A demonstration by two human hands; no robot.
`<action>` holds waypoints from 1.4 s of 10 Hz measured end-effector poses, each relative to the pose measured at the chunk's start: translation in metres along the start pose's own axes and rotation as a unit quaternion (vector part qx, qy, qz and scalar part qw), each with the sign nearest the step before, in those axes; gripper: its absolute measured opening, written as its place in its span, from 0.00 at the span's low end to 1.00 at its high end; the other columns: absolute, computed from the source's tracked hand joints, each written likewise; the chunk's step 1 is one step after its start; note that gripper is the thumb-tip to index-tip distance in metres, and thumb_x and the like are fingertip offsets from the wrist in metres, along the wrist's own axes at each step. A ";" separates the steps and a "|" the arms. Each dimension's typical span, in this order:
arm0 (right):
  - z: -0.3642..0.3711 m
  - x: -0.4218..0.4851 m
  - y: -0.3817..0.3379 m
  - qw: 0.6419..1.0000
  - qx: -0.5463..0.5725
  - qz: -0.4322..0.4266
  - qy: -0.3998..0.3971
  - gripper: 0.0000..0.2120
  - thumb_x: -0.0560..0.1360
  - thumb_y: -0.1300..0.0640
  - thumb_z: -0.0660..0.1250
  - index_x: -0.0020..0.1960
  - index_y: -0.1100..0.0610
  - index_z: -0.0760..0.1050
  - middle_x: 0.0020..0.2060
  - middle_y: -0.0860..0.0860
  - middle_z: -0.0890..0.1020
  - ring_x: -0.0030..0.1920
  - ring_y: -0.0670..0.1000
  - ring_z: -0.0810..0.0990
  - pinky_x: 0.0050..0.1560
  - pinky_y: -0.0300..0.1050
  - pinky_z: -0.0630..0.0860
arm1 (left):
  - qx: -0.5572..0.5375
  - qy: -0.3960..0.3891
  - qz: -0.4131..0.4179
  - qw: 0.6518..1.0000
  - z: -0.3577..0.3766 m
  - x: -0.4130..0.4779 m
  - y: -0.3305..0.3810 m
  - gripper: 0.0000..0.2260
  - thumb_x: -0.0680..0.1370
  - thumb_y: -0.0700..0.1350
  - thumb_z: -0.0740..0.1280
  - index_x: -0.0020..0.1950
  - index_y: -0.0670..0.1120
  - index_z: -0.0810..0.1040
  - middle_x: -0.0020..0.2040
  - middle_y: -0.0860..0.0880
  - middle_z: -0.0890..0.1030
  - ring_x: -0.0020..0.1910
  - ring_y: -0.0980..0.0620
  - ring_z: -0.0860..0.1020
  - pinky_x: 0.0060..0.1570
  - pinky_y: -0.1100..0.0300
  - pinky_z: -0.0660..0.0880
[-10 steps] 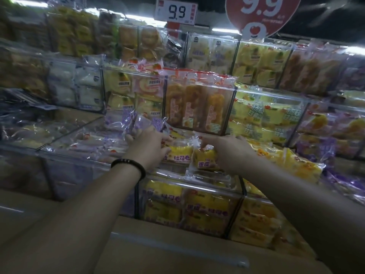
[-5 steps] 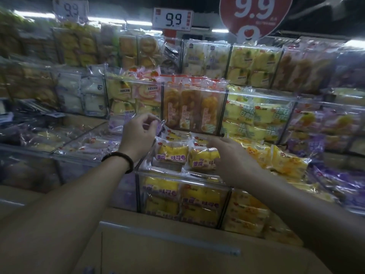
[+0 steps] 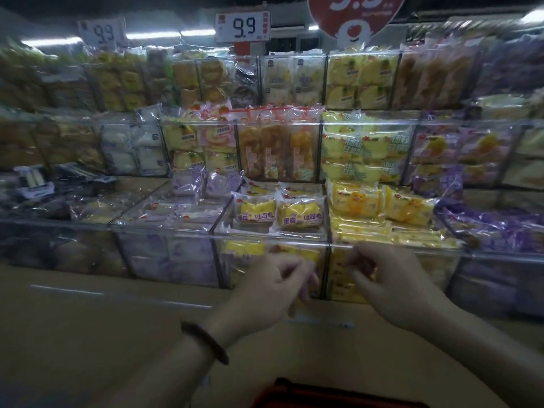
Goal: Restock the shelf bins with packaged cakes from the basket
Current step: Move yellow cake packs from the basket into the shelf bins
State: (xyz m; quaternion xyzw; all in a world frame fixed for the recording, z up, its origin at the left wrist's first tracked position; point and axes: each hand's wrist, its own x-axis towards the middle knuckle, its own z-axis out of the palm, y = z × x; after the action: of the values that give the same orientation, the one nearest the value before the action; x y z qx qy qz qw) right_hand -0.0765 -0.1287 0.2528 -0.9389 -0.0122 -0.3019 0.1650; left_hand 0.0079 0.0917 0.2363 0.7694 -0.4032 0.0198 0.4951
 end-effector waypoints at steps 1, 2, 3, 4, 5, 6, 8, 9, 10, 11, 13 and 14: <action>0.011 -0.033 0.008 0.998 0.045 0.040 -0.025 0.08 0.78 0.54 0.72 0.44 0.43 0.79 0.34 0.40 0.82 0.40 0.40 0.81 0.37 0.38 0.77 | 0.026 -0.084 -0.056 0.995 0.038 -0.022 -0.010 0.17 0.86 0.56 0.63 0.45 0.50 0.84 0.37 0.45 0.86 0.24 0.52 0.79 0.26 0.58 0.74; 0.032 -0.061 0.029 0.991 0.069 0.091 -0.062 0.09 0.79 0.53 0.72 0.41 0.42 0.78 0.34 0.40 0.83 0.38 0.42 0.81 0.38 0.40 0.77 | 0.055 -0.145 -0.089 0.984 0.071 -0.031 -0.027 0.20 0.86 0.59 0.61 0.46 0.48 0.84 0.31 0.45 0.84 0.23 0.47 0.79 0.24 0.53 0.76; 0.055 -0.082 0.052 0.981 0.085 0.142 -0.103 0.09 0.79 0.50 0.71 0.41 0.44 0.80 0.34 0.44 0.83 0.37 0.43 0.81 0.40 0.46 0.79 | 0.108 -0.163 -0.070 0.978 0.103 -0.033 -0.052 0.21 0.86 0.56 0.62 0.42 0.45 0.84 0.26 0.51 0.79 0.28 0.49 0.81 0.35 0.50 0.80; 0.080 -0.101 0.072 0.966 0.105 0.193 -0.136 0.09 0.80 0.49 0.71 0.41 0.47 0.80 0.35 0.46 0.85 0.38 0.45 0.82 0.41 0.49 0.80 | 0.146 -0.168 -0.072 0.972 0.128 -0.031 -0.082 0.25 0.84 0.60 0.63 0.38 0.42 0.82 0.30 0.45 0.81 0.31 0.45 0.79 0.31 0.53 0.74; 0.111 -0.120 0.098 0.949 0.113 0.244 -0.163 0.08 0.78 0.51 0.70 0.41 0.51 0.81 0.37 0.48 0.85 0.41 0.49 0.83 0.44 0.52 0.82 | 0.182 -0.198 -0.130 0.954 0.146 -0.031 -0.107 0.30 0.79 0.73 0.60 0.35 0.47 0.76 0.28 0.47 0.73 0.28 0.45 0.74 0.30 0.55 0.64; 0.146 -0.141 0.119 0.918 0.127 0.306 -0.217 0.07 0.78 0.50 0.69 0.45 0.51 0.83 0.41 0.49 0.86 0.46 0.52 0.85 0.46 0.50 0.80 | 0.257 -0.281 -0.179 0.907 0.162 -0.029 -0.122 0.27 0.79 0.76 0.56 0.57 0.57 0.82 0.44 0.53 0.80 0.42 0.52 0.77 0.39 0.57 0.68; 0.212 -0.177 0.154 0.861 0.102 0.374 -0.328 0.08 0.78 0.52 0.70 0.42 0.52 0.83 0.41 0.50 0.85 0.45 0.51 0.83 0.43 0.41 0.73 | 0.278 -0.373 -0.182 0.866 0.190 -0.030 -0.149 0.32 0.80 0.75 0.53 0.60 0.52 0.83 0.60 0.49 0.83 0.57 0.45 0.80 0.61 0.49 0.78; 0.251 -0.208 0.168 0.807 0.078 0.365 -0.457 0.10 0.78 0.49 0.70 0.47 0.55 0.85 0.45 0.55 0.87 0.45 0.56 0.86 0.48 0.48 0.82 | 0.249 -0.404 -0.157 0.866 0.203 -0.034 -0.163 0.25 0.82 0.70 0.58 0.59 0.53 0.84 0.60 0.50 0.84 0.58 0.46 0.81 0.60 0.50 0.79; 0.284 -0.239 0.165 0.757 0.018 0.279 -0.590 0.22 0.81 0.46 0.64 0.66 0.61 0.80 0.63 0.62 0.83 0.59 0.58 0.82 0.60 0.48 0.75 | 0.245 -0.454 -0.155 0.842 0.207 -0.032 -0.175 0.19 0.83 0.66 0.63 0.55 0.53 0.84 0.53 0.53 0.85 0.54 0.48 0.82 0.57 0.51 0.80; 0.317 -0.282 0.176 0.716 -0.021 0.290 -0.634 0.20 0.81 0.49 0.68 0.69 0.58 0.79 0.65 0.60 0.82 0.60 0.54 0.80 0.60 0.44 0.74 | 0.256 -0.496 -0.180 0.810 0.207 -0.031 -0.187 0.21 0.82 0.67 0.62 0.57 0.53 0.84 0.53 0.52 0.86 0.53 0.48 0.83 0.59 0.51 0.80; 0.375 -0.361 0.207 0.713 -0.014 0.378 -0.590 0.41 0.63 0.45 0.79 0.74 0.49 0.73 0.71 0.55 0.76 0.69 0.62 0.77 0.66 0.50 0.74 | 0.272 -0.549 -0.209 0.762 0.206 -0.032 -0.198 0.22 0.81 0.69 0.62 0.60 0.55 0.84 0.55 0.50 0.87 0.55 0.47 0.84 0.61 0.47 0.81; 0.399 -0.381 0.222 0.701 -0.040 0.406 -0.585 0.38 0.68 0.46 0.77 0.75 0.49 0.71 0.72 0.57 0.75 0.70 0.62 0.76 0.69 0.55 0.73 | 0.276 -0.558 -0.209 0.754 0.208 -0.033 -0.199 0.23 0.81 0.69 0.62 0.61 0.53 0.84 0.56 0.49 0.87 0.55 0.46 0.85 0.61 0.48 0.81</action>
State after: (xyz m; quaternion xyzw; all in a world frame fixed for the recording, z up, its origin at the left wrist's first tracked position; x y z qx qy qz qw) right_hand -0.1361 -0.1829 -0.3371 -0.8466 0.2878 0.4036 0.1936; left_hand 0.0360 -0.0133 -0.0323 0.8120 -0.4142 -0.4069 -0.0596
